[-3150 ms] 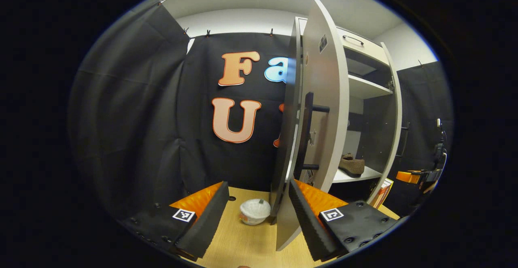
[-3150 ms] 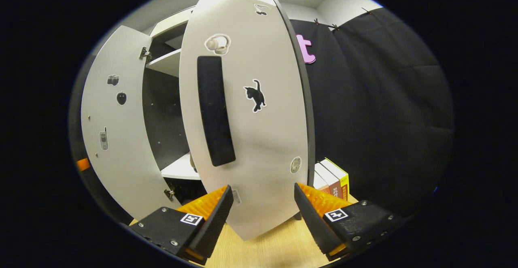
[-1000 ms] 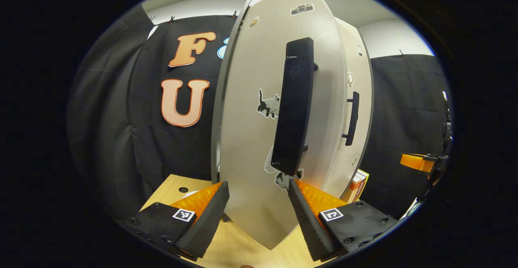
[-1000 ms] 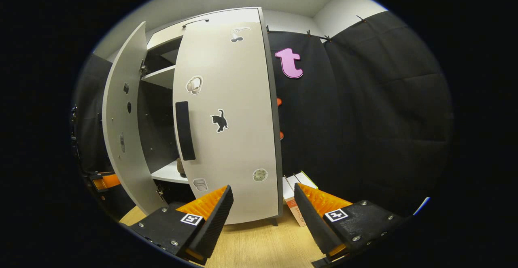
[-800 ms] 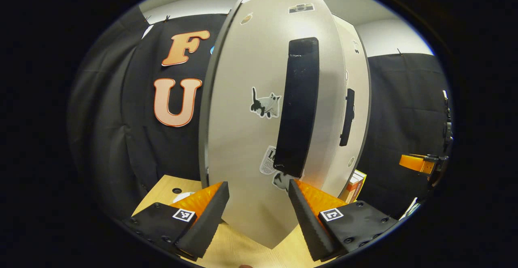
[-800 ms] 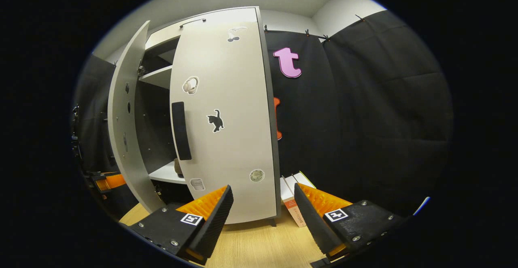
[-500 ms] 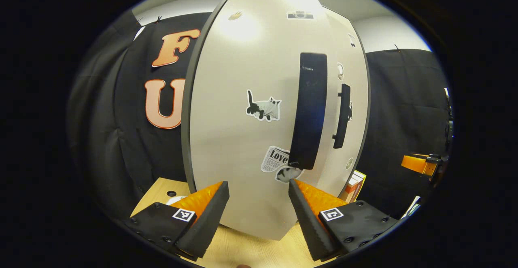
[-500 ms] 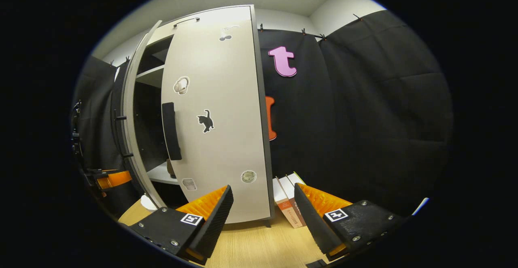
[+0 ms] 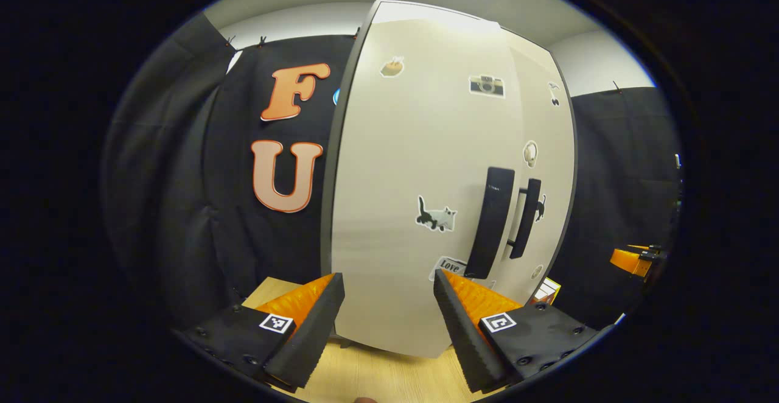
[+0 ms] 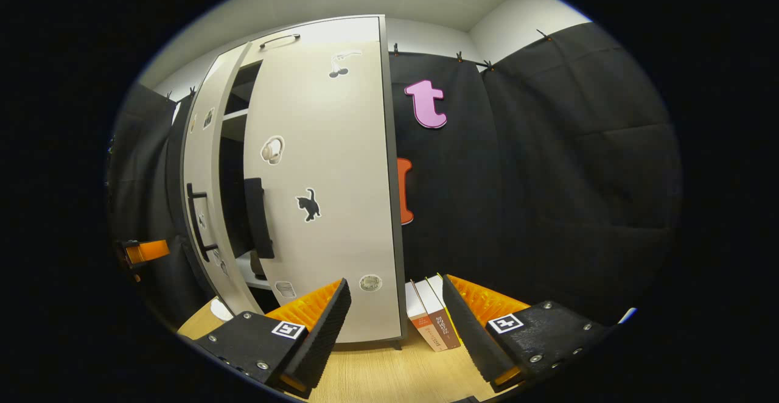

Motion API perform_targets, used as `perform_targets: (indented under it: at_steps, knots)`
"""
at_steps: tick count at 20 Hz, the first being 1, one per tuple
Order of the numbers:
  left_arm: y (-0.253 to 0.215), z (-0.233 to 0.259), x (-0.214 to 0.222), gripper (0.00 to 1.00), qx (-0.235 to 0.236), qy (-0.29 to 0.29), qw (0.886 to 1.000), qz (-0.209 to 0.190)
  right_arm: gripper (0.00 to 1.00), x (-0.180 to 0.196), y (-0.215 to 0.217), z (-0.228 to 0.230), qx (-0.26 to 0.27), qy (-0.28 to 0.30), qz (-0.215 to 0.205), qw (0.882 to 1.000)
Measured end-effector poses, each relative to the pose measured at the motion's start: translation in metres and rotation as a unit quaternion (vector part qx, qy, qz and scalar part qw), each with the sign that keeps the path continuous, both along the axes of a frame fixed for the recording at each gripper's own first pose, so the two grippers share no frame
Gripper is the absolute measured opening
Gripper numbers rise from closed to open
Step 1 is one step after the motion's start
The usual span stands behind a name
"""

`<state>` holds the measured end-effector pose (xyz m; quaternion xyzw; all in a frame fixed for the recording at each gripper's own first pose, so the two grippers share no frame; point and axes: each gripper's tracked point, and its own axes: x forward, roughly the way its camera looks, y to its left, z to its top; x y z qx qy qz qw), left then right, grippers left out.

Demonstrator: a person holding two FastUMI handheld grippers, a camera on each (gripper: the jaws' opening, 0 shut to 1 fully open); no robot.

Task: Grab one shoe with the right hand and put it into the shoe cabinet, grab the other shoe with the left hand and put it into the shoe cabinet; then close the right door with the right hand and the left door with the left hand.

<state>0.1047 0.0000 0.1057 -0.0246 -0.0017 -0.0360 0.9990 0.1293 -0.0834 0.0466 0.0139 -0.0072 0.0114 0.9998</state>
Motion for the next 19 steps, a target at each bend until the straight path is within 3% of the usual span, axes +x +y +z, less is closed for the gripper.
perform_targets:
  at_steps: [4, 5, 7, 10, 19]
  knots:
    - [0.029, 0.034, -0.023, 0.99, 0.003, -0.020, 1.000, 0.021, 0.94, -0.012, 0.004, 0.026, -0.012, -0.005, 0.006, 1.000]
    - [0.038, 0.041, -0.028, 0.94, 0.003, -0.024, 0.999, 0.028, 0.94, -0.015, 0.004, 0.032, -0.015, -0.009, 0.006, 1.000]
    - [0.051, 0.054, -0.042, 0.99, 0.000, -0.033, 0.999, 0.034, 0.94, -0.022, 0.004, 0.044, -0.021, -0.018, 0.005, 1.000]
    - [0.073, 0.070, -0.056, 0.96, 0.005, -0.045, 0.998, 0.050, 0.94, -0.033, 0.006, 0.057, -0.026, -0.028, 0.007, 0.999]
    - [0.098, 0.073, -0.070, 0.96, -0.001, -0.052, 0.996, 0.066, 0.94, -0.050, 0.010, 0.065, -0.023, -0.042, 0.004, 0.999]
